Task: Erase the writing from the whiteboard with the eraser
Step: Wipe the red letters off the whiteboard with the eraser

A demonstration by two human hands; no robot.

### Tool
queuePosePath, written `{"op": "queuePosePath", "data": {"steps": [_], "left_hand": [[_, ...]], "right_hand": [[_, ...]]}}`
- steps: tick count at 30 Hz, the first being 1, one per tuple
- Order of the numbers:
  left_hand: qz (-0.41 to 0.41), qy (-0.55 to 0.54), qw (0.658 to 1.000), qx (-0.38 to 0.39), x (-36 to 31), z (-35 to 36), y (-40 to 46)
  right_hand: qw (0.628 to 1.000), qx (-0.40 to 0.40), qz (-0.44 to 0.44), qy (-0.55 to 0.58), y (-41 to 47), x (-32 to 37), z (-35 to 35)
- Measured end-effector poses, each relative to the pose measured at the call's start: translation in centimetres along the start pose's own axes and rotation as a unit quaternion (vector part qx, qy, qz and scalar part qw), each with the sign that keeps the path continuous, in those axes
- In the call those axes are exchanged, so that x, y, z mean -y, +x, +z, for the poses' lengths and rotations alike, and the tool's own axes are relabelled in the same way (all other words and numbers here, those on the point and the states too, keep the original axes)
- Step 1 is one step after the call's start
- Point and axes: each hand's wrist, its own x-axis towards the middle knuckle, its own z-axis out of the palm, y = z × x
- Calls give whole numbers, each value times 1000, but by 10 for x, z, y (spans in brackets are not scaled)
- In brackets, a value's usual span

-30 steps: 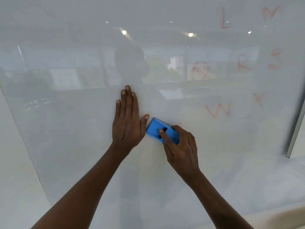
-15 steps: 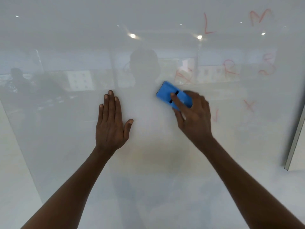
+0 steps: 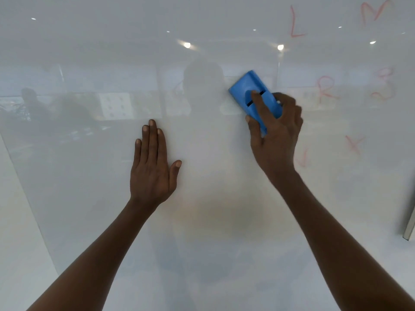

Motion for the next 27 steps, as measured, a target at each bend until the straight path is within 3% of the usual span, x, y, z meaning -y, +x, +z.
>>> {"op": "queuePosePath", "data": {"steps": [14,21,27], "left_hand": [[1,4,1000,-4,2,2,0],[-7,4,1000,5,2,1,-1],[-11,-1,1000,6,-1,0,0]], "right_hand": [[966,176,-188,1,-162,-1,-9],[950,169,-262,-24,-136,-10,-8],[965,118,-233,-22,-60,-8,-5]]}}
